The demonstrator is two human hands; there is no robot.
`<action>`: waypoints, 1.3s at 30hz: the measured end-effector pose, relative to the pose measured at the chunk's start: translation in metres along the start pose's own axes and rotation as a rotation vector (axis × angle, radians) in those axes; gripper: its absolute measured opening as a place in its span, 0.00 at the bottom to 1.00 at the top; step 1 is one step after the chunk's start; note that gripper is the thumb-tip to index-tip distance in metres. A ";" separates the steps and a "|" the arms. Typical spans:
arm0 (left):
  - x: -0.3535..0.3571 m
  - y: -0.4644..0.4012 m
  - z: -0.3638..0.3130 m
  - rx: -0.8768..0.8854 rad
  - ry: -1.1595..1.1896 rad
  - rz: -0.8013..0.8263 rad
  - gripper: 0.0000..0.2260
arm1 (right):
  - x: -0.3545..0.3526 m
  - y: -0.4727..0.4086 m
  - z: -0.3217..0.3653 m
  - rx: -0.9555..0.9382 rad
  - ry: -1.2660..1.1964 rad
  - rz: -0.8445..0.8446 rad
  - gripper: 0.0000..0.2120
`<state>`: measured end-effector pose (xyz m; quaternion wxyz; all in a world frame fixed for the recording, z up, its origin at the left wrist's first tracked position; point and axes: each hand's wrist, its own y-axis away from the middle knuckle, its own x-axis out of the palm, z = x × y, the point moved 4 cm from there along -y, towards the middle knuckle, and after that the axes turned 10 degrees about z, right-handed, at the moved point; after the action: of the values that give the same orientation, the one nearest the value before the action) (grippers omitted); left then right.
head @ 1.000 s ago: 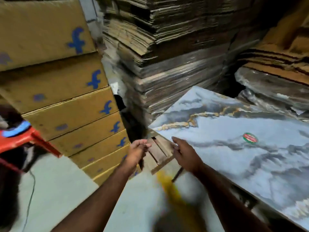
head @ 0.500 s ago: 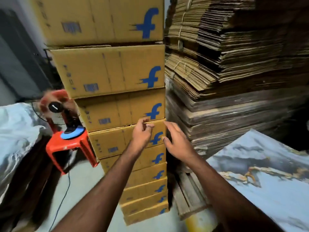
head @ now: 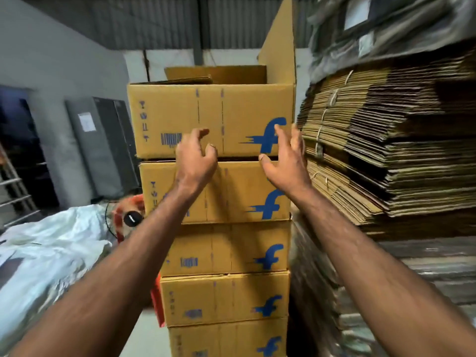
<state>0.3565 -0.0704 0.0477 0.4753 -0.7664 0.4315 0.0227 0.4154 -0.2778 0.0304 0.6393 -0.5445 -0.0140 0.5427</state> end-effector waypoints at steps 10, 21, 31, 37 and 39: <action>-0.048 -0.025 0.067 -0.375 -0.089 -0.351 0.32 | 0.016 -0.029 -0.027 0.164 -0.279 0.043 0.45; -0.051 -0.046 0.083 -0.612 0.220 -0.353 0.31 | 0.015 -0.067 -0.039 0.368 -0.407 -0.016 0.46; -0.060 -0.048 0.061 -0.519 0.334 -0.371 0.36 | -0.003 -0.070 -0.021 0.280 -0.565 -0.079 0.53; -0.077 -0.051 0.050 -0.375 0.490 -0.411 0.39 | -0.034 -0.068 0.005 0.197 -0.588 -0.139 0.51; -0.082 -0.053 0.043 -0.332 0.559 -0.386 0.43 | -0.046 -0.063 0.015 0.186 -0.561 -0.177 0.51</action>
<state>0.3570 0.0236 0.0986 0.2041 -0.8769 0.3824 -0.2079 0.4301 -0.2885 0.1075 0.7023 -0.3095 -0.1877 0.6130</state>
